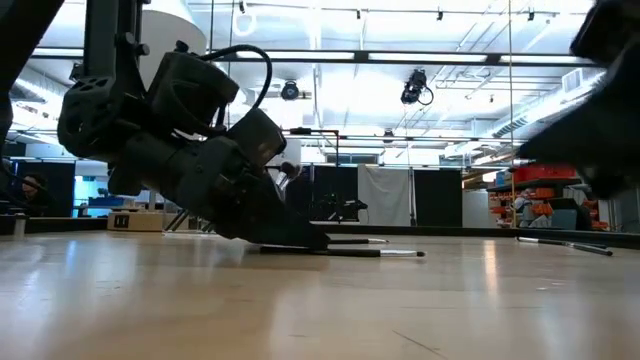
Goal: Put items in baskets/containers
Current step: Put the eyeshadow brush into the transparent organizer
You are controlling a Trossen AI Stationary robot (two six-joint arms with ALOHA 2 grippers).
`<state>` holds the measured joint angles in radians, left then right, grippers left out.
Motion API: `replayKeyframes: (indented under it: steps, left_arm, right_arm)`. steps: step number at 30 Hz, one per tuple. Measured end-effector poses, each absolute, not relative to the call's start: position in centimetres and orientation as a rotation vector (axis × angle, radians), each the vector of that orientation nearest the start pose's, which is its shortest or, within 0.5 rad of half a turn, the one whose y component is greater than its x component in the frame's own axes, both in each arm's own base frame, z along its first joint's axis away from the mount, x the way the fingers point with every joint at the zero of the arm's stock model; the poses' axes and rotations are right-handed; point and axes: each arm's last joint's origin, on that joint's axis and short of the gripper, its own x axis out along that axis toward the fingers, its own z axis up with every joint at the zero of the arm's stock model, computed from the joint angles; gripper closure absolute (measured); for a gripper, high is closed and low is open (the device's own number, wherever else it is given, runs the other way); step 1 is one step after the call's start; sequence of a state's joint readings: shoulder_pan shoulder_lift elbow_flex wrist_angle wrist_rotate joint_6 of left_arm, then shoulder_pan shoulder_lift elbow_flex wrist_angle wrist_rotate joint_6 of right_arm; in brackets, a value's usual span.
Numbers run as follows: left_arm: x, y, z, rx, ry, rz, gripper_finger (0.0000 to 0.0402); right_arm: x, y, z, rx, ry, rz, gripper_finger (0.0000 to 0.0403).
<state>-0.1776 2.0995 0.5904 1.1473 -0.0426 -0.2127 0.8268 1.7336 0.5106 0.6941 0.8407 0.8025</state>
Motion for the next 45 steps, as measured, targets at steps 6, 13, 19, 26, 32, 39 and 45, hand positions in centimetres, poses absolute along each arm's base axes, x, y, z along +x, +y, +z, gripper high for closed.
replayKeyframes:
  steps: [6,13,19,26,32,39,45]
  left_arm:
    - [31.4,-5.6,5.7,-0.189,0.369,-0.094,0.0401]
    - [32.2,-5.8,6.2,-0.208,0.34,-0.109,0.0368]
    - [33.6,-6.3,7.1,-0.136,0.302,-0.118,0.0303]
    - [36.1,-6.9,7.1,0.007,0.519,-0.028,0.0246]
    - [37.0,-7.0,7.1,0.057,0.66,-0.005,0.0276]
    - [36.8,-6.2,6.8,0.037,0.728,-0.048,0.0387]
    - [36.9,-6.2,7.2,0.023,0.679,-0.055,0.0392]
  right_arm:
    - [20.4,18.4,10.4,0.422,0.371,-0.193,0.0331]
    - [20.7,18.1,10.4,0.421,0.367,-0.209,0.0301]
    - [20.7,18.1,10.4,0.417,0.368,-0.208,0.0291]
    - [20.7,18.1,10.4,0.406,0.368,-0.206,0.0291]
    - [20.7,18.1,10.4,0.411,0.364,-0.204,0.0291]
    - [20.8,18.4,10.7,0.395,0.351,-0.17,0.0291]
    - [20.2,18.9,10.6,0.406,0.365,-0.145,0.0291]
